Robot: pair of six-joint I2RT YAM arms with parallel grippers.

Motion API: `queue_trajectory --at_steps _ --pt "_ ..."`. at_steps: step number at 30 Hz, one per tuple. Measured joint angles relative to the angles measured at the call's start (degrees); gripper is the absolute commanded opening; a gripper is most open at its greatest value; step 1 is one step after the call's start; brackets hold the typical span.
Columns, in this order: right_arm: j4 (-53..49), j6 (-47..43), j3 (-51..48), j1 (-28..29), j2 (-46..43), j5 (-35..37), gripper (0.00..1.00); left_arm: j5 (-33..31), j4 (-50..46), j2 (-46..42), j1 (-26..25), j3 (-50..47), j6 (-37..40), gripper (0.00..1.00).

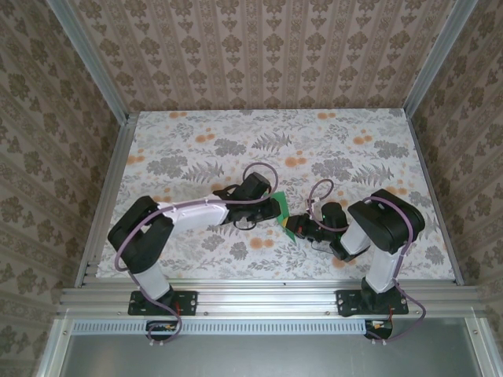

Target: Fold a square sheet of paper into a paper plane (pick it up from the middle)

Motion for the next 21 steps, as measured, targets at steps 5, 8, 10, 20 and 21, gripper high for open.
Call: queue_trajectory --at_steps 5,8,10,20,21 --pt "0.0 0.8 0.0 -0.2 -0.3 -0.4 0.0 0.9 2.4 3.2 0.0 1.7 0.0 0.3" --pt "-0.6 1.3 0.0 -0.5 -1.1 -0.4 0.06 1.3 3.4 5.2 0.0 2.4 0.0 0.29" --pt "-2.4 1.2 0.0 -0.6 -2.7 -0.3 0.1 1.5 3.7 6.3 0.0 2.9 0.2 0.28" --pt "-28.4 -9.3 2.8 -0.6 -18.2 2.7 0.46 1.9 4.5 7.6 0.5 3.6 0.9 0.27" --pt "-32.0 -11.0 3.4 -0.6 -20.0 3.3 0.47 1.9 4.5 7.6 0.5 3.7 0.9 0.27"
